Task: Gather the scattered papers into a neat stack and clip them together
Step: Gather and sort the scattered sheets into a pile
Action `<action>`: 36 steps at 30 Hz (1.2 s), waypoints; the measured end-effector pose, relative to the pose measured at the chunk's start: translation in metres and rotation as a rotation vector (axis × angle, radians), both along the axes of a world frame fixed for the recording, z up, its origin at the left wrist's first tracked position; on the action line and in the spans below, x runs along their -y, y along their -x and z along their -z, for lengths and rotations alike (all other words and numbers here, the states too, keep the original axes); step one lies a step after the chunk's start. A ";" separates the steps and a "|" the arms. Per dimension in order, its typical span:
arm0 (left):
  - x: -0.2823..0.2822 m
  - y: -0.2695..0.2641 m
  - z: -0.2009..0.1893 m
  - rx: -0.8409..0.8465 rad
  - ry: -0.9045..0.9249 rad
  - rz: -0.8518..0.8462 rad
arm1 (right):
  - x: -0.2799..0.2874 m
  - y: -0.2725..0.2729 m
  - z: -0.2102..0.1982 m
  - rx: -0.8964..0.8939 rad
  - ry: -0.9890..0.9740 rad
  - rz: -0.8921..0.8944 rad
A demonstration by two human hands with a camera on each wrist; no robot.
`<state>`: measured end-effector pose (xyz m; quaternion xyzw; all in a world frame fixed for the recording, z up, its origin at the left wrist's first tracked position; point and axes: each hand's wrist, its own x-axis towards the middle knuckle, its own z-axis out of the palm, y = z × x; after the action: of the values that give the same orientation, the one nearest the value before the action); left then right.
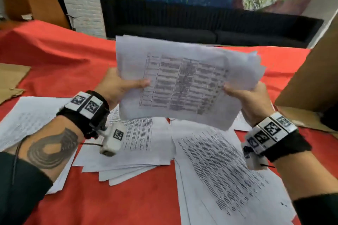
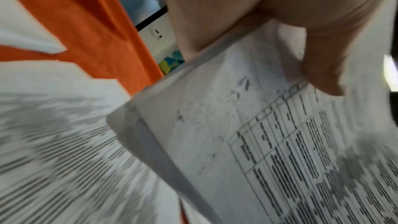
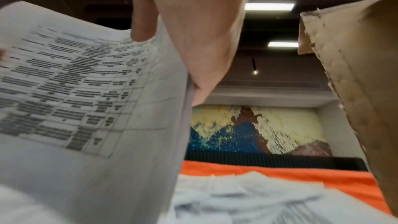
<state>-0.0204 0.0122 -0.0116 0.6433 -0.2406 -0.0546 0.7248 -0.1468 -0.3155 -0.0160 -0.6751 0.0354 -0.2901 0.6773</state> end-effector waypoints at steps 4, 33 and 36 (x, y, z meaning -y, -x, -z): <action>0.006 0.005 0.030 -0.048 -0.045 -0.115 | -0.004 -0.001 0.026 -0.137 -0.077 0.076; 0.009 0.010 0.026 0.009 0.051 -0.411 | -0.010 -0.005 0.008 -0.013 -0.062 0.170; 0.008 0.005 0.015 0.083 0.050 -0.456 | -0.010 -0.005 0.003 0.004 -0.061 0.165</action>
<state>-0.0255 0.0045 -0.0261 0.6645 -0.1199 0.1432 0.7236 -0.1417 -0.3054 -0.0185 -0.6483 0.0983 -0.3451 0.6716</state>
